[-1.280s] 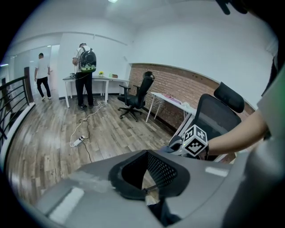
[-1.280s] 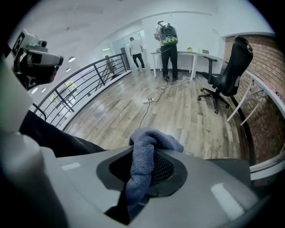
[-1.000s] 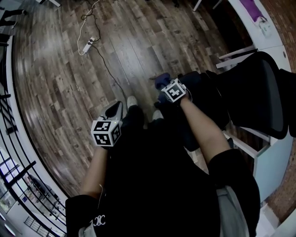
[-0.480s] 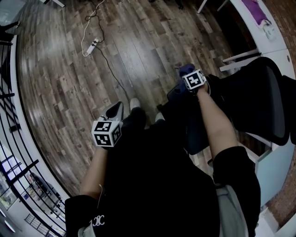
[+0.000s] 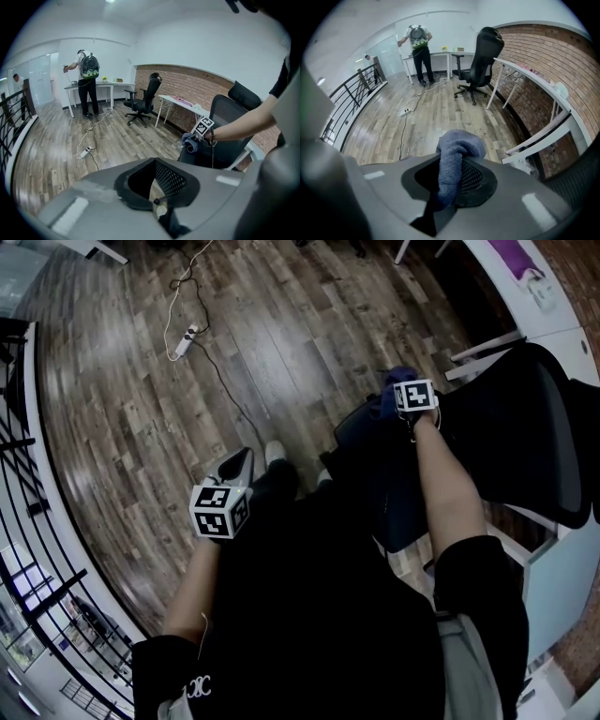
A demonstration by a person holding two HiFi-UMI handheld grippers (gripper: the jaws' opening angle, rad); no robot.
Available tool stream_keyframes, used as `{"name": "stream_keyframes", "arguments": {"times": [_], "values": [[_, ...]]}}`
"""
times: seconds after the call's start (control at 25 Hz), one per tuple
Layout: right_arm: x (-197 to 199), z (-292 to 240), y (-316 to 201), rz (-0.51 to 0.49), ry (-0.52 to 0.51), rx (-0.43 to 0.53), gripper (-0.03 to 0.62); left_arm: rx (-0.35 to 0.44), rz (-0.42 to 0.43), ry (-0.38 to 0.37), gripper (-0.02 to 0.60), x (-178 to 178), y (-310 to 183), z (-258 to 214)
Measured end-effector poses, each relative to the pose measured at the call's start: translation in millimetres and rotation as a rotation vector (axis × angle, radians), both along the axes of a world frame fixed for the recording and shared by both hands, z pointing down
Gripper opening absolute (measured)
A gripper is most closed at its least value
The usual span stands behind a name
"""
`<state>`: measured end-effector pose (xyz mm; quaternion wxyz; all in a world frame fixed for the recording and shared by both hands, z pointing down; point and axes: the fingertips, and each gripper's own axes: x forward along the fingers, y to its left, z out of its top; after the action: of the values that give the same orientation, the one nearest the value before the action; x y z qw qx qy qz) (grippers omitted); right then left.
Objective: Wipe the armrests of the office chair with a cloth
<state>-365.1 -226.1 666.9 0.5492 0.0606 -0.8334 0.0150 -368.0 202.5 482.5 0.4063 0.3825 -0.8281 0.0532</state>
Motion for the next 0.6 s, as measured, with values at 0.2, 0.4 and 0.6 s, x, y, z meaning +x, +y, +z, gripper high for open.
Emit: {"name": "stream_keyframes", "arguments": {"times": [0.2,0.4,0.6], "values": [[14.7,0.4,6.3,0.087,-0.062,-0.088,0.078,-0.01,0.029,0.003,0.006,4.9,-6.1,1.1],[66.0,10.4,13.7,0.097,0.003,-0.031,0.077,-0.027,0.114,0.0,0.006,15.4,-27.2,6.5],[62.3,3.2,53.1,0.016,-0.204,-0.026,0.077,-0.036,0.223,-0.002,0.006,27.6,-58.8,12.8]]}}
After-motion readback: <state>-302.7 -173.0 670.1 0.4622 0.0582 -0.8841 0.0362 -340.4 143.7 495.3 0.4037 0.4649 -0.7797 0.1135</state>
